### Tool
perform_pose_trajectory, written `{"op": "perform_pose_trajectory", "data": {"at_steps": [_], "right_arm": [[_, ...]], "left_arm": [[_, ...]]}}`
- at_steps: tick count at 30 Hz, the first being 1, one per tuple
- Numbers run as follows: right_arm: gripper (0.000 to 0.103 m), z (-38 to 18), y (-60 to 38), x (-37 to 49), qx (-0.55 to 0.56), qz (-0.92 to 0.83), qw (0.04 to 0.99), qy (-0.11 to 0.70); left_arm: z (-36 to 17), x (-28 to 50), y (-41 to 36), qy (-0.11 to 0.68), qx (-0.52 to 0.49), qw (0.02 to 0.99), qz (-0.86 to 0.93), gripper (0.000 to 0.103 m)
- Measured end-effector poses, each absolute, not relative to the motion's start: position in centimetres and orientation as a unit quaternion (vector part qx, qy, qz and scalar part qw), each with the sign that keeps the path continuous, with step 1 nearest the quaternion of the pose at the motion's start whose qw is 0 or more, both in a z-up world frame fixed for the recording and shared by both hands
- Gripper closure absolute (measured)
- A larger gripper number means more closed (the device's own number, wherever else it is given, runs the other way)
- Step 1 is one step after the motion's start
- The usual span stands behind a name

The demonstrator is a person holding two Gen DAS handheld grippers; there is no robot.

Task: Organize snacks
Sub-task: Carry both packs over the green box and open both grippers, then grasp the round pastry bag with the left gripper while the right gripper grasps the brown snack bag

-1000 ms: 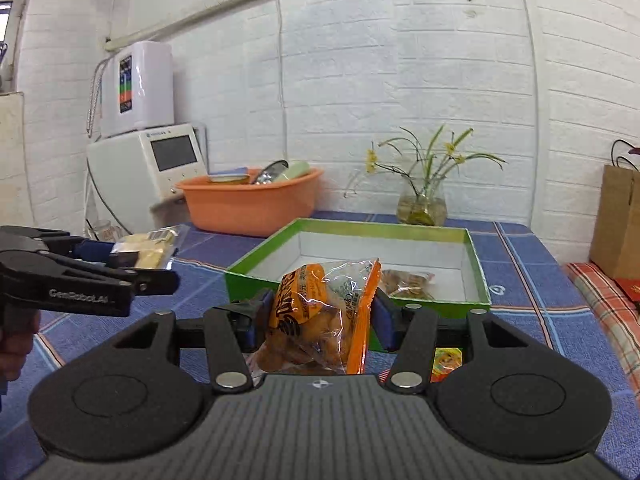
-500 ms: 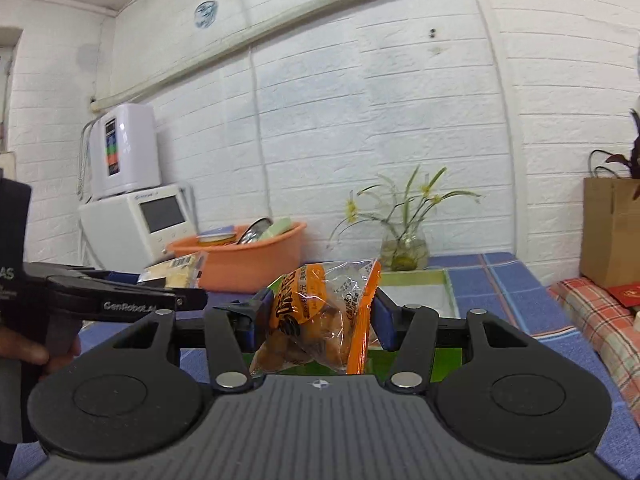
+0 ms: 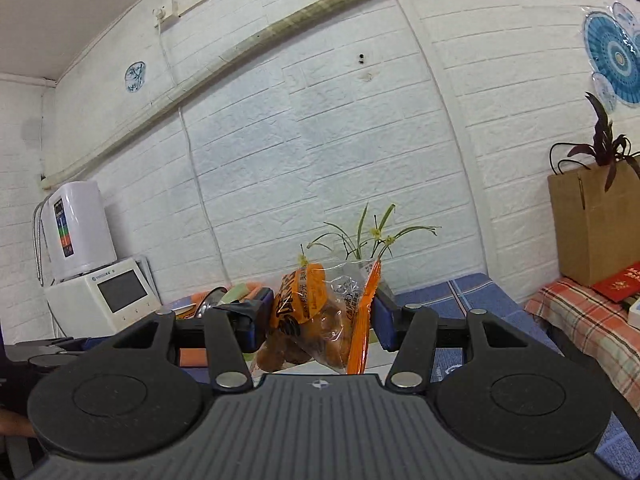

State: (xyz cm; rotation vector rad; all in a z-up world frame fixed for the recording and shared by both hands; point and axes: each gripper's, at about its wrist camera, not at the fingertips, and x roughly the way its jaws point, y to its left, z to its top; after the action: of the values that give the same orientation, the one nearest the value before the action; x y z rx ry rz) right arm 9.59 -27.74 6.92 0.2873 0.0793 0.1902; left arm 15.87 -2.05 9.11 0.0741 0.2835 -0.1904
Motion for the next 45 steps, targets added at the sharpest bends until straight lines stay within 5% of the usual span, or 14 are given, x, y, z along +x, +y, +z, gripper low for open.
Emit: {"op": "perform_pose_trajectory", "data": {"at_steps": [17,30,37,45], "right_arm": [[0.015,1.9,-23.8,19.4,0.228,0.091,0.958,0.150],[0.012,0.0,-24.8,20.9,0.181,0.053,0.963,0.192],[0.000,0.0,-25.1,21.1,0.206,0.071,0.956,0.195],[0.000,1.6,-25.1,19.9,0.178,0.068,0.967,0.167]], "left_arm": [[4.5,23.3,-3.2,0.200,0.023,0.977,-0.072,0.028],[2.2,25.0,-3.7,0.235,0.031,0.968,-0.079,0.025],[1.6,25.6,-3.6,0.248,0.032,0.965,-0.076,0.019],[2.4,25.0,-3.3,0.240,0.036,0.968,-0.062,0.004]]}}
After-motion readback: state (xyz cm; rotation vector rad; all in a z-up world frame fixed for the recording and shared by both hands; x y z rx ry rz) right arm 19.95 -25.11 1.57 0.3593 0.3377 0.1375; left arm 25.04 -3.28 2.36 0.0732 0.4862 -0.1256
